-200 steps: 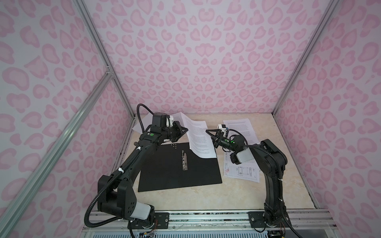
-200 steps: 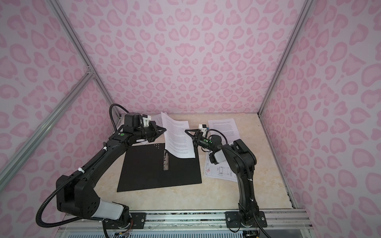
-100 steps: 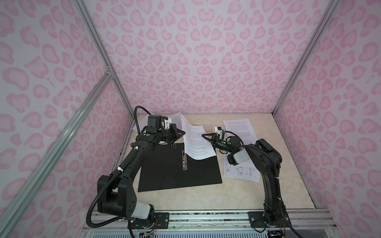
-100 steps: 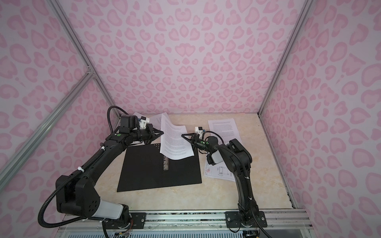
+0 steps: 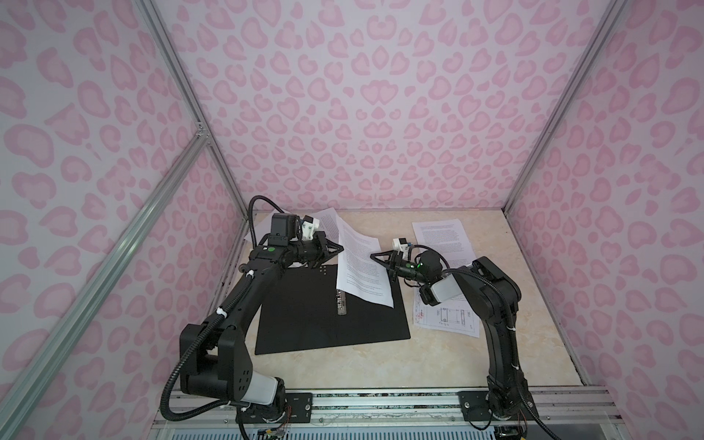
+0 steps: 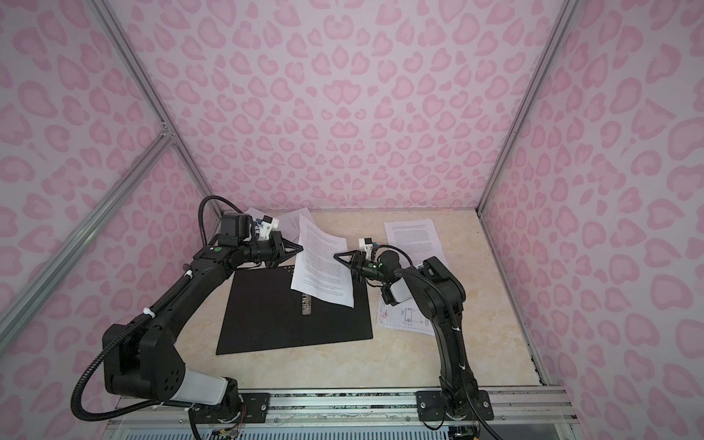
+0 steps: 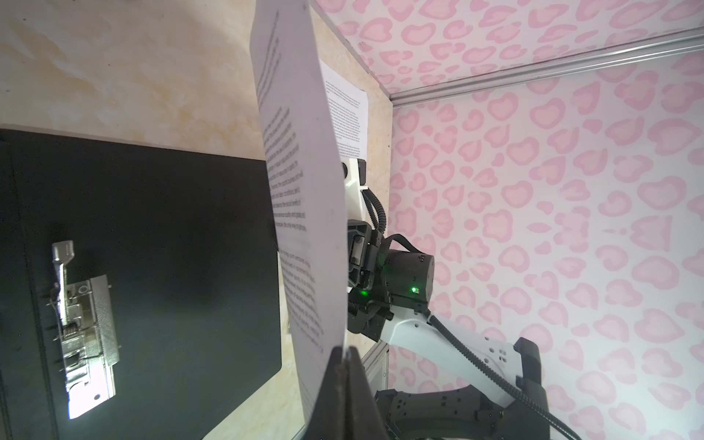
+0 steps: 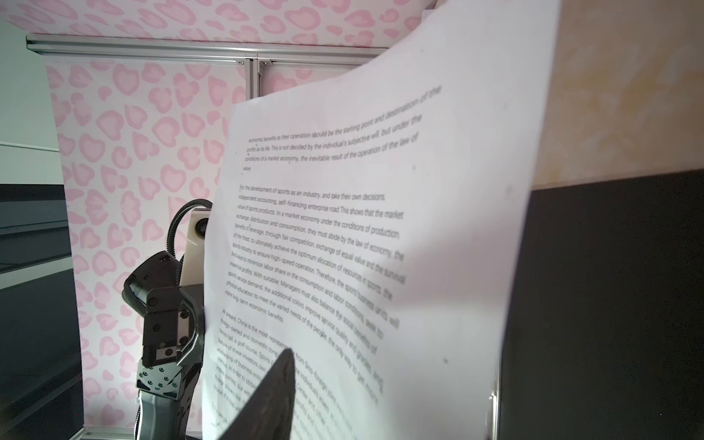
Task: Put the files into the folder
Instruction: 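Lift the papers with both grippers and carry them over the folder, then lower the papers onto the folder's clip with both grippers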
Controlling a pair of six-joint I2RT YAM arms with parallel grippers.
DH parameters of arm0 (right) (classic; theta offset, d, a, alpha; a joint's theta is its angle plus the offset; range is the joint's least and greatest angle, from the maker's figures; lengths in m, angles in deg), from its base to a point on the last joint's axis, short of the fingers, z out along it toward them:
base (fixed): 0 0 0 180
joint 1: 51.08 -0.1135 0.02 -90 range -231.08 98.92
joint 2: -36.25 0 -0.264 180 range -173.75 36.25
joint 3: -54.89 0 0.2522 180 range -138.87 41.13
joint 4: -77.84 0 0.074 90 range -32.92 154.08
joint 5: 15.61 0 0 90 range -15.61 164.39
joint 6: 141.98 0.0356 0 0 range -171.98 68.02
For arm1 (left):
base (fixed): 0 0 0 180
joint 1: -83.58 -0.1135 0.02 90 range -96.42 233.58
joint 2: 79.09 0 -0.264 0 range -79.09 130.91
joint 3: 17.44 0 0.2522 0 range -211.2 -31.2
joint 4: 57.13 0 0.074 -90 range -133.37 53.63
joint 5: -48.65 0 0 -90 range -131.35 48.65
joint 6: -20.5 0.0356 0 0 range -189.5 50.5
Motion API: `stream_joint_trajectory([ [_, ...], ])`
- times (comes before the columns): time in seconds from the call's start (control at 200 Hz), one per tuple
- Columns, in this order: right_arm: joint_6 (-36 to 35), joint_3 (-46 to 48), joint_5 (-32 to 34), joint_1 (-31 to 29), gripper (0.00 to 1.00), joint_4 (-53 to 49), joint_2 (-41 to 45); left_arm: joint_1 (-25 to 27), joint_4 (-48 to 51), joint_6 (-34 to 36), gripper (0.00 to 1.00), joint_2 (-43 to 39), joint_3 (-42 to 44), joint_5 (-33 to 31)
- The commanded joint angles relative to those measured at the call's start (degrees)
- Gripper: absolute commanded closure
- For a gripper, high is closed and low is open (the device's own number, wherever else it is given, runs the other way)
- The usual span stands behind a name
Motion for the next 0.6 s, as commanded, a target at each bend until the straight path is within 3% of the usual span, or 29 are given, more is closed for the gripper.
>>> stream_joint_trajectory([
  [0.0, -1.41, 0.11, -0.78, -0.05, 0.51, 0.2, -0.54, -0.84, 0.43, 1.69, 0.97, 0.1, 0.06, 1.49],
  [0.28, -1.36, 0.2, -0.88, -0.06, 0.62, 0.47, -0.81, -1.76, 1.83, 2.97, 0.97, 0.15, 0.79, 0.11],
  [0.485, -0.12, 0.7, -0.97, 0.02, 0.82, 2.09, -0.48, -2.74, 5.23, 5.06, 0.96, 0.33, 0.97, -4.81],
  [0.525, 0.07, 1.1, -1.01, 0.04, 0.87, 2.37, -0.05, -3.3, 7.66, 6.19, 0.9, 0.43, 0.23, -8.01],
  [0.595, 0.06, 1.91, -0.99, 0.33, 0.94, 2.14, 1.09, -4.37, 12.14, 8.22, 0.68, 0.36, -1.19, -14.77],
])
